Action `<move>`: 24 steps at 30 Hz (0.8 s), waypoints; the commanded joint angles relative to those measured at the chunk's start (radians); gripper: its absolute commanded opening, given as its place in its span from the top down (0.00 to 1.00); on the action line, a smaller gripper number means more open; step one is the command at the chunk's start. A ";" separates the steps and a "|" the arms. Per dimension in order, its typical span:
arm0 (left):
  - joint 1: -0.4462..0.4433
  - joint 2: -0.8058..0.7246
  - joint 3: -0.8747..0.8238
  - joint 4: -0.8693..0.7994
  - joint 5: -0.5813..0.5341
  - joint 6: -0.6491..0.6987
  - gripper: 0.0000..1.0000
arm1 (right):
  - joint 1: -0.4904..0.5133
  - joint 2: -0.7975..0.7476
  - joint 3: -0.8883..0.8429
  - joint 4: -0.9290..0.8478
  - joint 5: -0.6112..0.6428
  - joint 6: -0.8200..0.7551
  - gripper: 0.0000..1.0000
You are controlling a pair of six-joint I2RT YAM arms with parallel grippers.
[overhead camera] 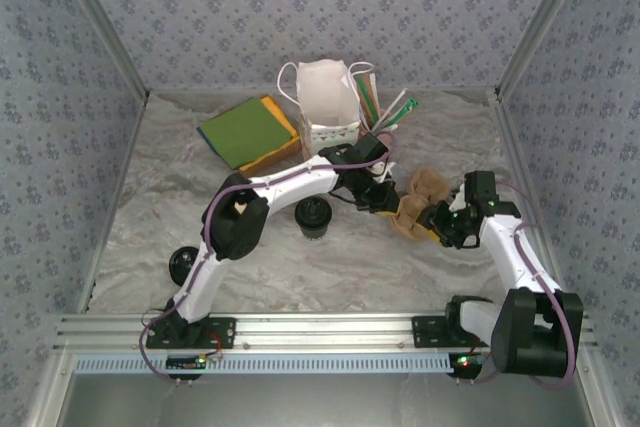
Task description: Pack the takeout coffee
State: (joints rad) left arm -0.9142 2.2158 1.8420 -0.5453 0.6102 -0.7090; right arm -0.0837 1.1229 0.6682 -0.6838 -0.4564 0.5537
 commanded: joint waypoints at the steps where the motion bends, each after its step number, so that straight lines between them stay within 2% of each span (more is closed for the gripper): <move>1: 0.003 -0.017 0.000 0.006 0.024 -0.003 0.88 | -0.004 -0.001 -0.001 -0.036 0.038 0.006 0.59; 8: 0.003 -0.010 0.003 0.003 0.025 -0.002 0.88 | -0.006 -0.037 0.004 -0.049 0.069 0.002 0.56; 14: 0.003 -0.008 0.006 0.001 0.028 -0.002 0.88 | -0.006 0.014 -0.024 0.007 -0.002 0.008 0.59; 24: 0.000 -0.002 0.006 -0.002 0.032 0.000 0.88 | -0.004 0.029 -0.011 0.038 -0.049 0.007 0.62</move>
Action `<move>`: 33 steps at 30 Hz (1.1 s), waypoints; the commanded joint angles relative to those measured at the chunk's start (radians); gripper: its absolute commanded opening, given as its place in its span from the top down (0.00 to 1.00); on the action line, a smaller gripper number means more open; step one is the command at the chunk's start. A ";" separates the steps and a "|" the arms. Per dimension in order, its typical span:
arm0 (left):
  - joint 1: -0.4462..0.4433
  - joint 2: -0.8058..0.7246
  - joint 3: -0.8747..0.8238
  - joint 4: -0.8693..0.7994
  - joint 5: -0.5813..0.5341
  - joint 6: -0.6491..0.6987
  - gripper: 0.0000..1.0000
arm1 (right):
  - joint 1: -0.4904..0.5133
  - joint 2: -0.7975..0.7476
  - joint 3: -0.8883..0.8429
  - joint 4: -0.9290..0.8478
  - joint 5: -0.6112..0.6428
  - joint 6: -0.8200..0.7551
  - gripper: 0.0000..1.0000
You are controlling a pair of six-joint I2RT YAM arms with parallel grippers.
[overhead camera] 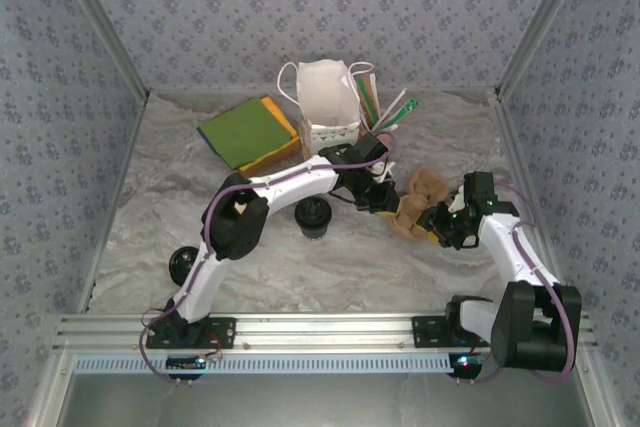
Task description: Pack the takeout coffee
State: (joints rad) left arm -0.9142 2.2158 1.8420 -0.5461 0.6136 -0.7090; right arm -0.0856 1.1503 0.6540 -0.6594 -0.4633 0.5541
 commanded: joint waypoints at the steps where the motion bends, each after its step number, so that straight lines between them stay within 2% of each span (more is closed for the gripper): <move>1: 0.000 -0.002 0.006 -0.001 0.029 0.000 0.88 | -0.002 -0.001 0.001 0.020 -0.050 0.007 0.63; 8: -0.002 0.002 0.008 -0.004 0.032 0.002 0.86 | -0.009 -0.038 0.002 0.026 -0.074 0.025 0.65; 16: -0.002 0.008 0.008 -0.008 0.032 0.001 0.76 | -0.026 -0.067 0.007 0.019 -0.086 0.034 0.65; 21: -0.002 0.013 0.012 -0.008 0.034 0.000 0.75 | -0.032 -0.067 -0.003 0.030 -0.095 0.040 0.64; 30: -0.007 0.034 0.028 -0.006 0.059 -0.006 0.67 | -0.040 -0.069 -0.009 0.020 -0.089 0.033 0.64; 33: -0.008 0.035 0.028 0.009 0.085 -0.016 0.67 | -0.040 -0.065 -0.016 0.021 -0.086 0.031 0.63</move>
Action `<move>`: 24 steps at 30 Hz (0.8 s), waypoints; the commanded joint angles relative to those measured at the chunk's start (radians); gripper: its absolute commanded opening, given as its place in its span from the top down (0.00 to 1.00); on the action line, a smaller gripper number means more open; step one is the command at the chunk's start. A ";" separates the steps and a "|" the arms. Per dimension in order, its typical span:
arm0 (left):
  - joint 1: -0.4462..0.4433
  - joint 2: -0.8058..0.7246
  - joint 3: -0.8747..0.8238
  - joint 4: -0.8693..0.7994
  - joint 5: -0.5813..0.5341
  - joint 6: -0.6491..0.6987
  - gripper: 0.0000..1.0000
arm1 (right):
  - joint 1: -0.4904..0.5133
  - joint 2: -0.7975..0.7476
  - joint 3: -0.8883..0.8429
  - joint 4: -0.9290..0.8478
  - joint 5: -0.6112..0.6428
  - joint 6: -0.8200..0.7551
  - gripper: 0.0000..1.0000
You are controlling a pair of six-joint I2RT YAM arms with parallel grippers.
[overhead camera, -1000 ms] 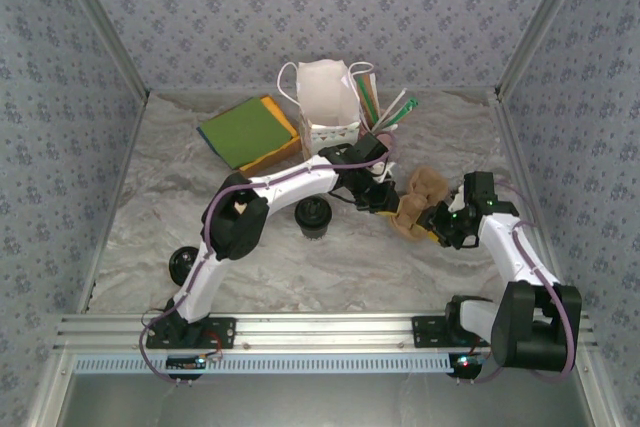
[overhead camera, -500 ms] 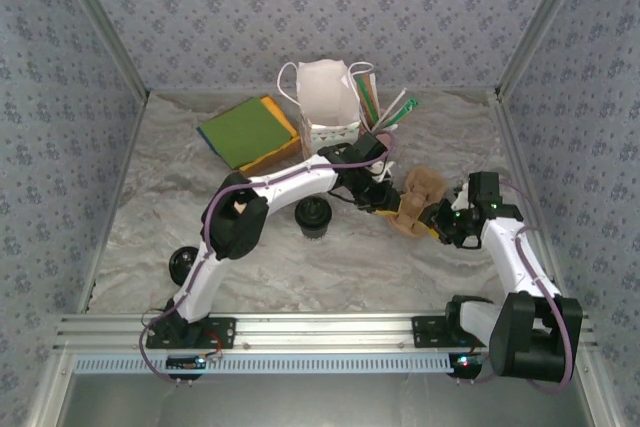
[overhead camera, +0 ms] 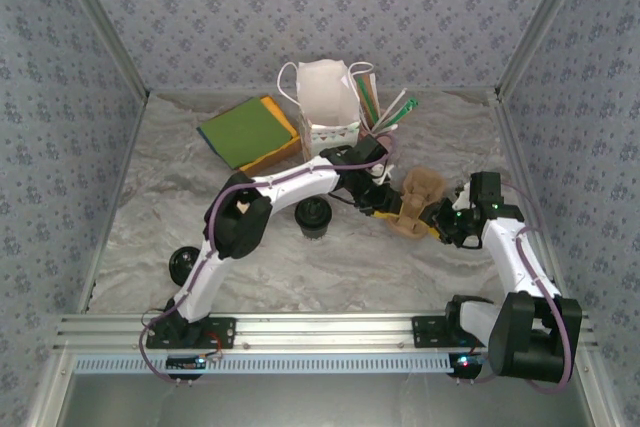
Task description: Pack the takeout coffee
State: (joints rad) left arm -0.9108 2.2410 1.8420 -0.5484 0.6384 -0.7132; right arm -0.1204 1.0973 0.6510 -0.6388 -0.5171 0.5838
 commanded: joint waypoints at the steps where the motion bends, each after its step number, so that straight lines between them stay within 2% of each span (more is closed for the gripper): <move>1: -0.012 0.008 0.022 0.022 0.067 -0.017 0.68 | -0.005 -0.013 -0.016 0.001 -0.033 0.002 0.64; 12: 0.004 -0.044 -0.069 0.171 0.125 -0.115 0.67 | -0.006 -0.020 -0.021 -0.006 -0.024 0.000 0.63; 16: 0.004 -0.046 -0.073 0.181 0.127 -0.126 0.74 | -0.006 -0.025 -0.020 -0.009 -0.022 0.001 0.62; 18: 0.006 -0.053 -0.076 0.177 0.119 -0.127 0.84 | -0.007 -0.027 -0.019 -0.015 -0.020 -0.001 0.61; 24: 0.021 -0.075 -0.098 0.191 0.107 -0.143 0.85 | -0.013 -0.035 -0.020 -0.029 -0.008 -0.002 0.54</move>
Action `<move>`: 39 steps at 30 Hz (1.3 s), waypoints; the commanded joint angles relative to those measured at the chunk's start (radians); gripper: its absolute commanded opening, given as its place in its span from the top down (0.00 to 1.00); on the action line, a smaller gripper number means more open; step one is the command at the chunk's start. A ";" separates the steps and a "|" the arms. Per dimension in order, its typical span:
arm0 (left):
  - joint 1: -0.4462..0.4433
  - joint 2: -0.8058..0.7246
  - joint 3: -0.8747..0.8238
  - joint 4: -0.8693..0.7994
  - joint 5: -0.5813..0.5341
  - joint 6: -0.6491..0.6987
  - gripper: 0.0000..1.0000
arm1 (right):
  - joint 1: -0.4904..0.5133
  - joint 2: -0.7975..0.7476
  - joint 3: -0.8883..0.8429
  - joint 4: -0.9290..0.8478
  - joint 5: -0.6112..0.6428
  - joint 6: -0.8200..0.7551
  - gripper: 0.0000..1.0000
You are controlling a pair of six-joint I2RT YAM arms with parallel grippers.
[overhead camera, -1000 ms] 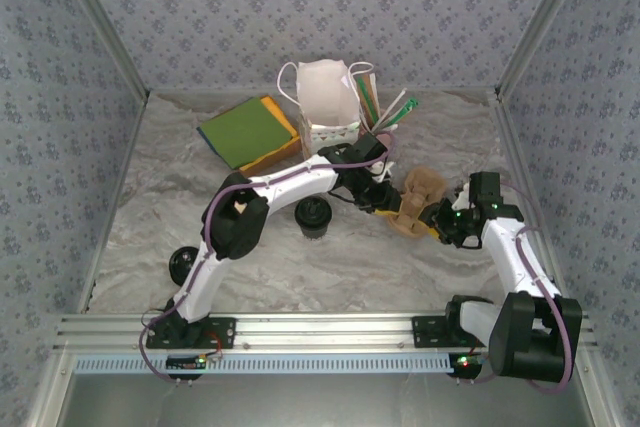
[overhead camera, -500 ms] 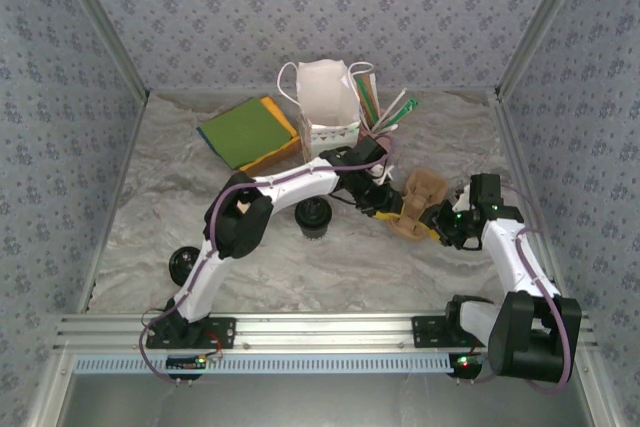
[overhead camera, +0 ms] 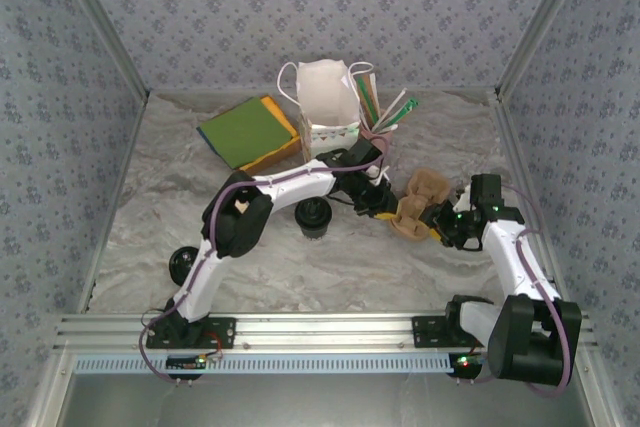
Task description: Pack the takeout coffee
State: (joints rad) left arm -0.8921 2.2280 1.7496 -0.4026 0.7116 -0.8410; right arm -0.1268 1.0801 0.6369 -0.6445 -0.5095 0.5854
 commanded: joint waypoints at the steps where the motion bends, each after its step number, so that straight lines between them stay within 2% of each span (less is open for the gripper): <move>1: 0.004 -0.067 -0.012 0.059 0.035 -0.024 0.85 | -0.009 -0.019 -0.005 -0.024 -0.015 -0.002 0.51; 7: 0.010 -0.074 -0.025 0.086 0.042 -0.044 0.86 | -0.020 -0.020 -0.007 -0.018 -0.029 0.006 0.47; 10: 0.009 -0.076 -0.031 0.096 0.044 -0.049 0.86 | -0.021 -0.020 -0.010 -0.006 -0.049 0.010 0.51; 20: 0.009 -0.071 -0.037 0.108 0.051 -0.057 0.86 | -0.046 -0.031 -0.030 0.039 -0.103 0.034 0.55; 22: 0.010 -0.074 -0.035 0.112 0.055 -0.059 0.86 | -0.052 -0.028 -0.029 0.024 -0.089 0.035 0.51; 30: 0.020 -0.092 -0.051 0.154 0.071 -0.090 0.87 | -0.062 -0.015 -0.045 0.033 -0.096 0.030 0.50; 39: 0.021 -0.104 -0.043 0.170 0.082 -0.110 0.87 | -0.068 -0.014 -0.048 0.026 -0.095 0.025 0.42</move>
State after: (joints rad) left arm -0.8764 2.1956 1.6932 -0.2600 0.7578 -0.9413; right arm -0.1879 1.0676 0.5980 -0.6113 -0.5915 0.6132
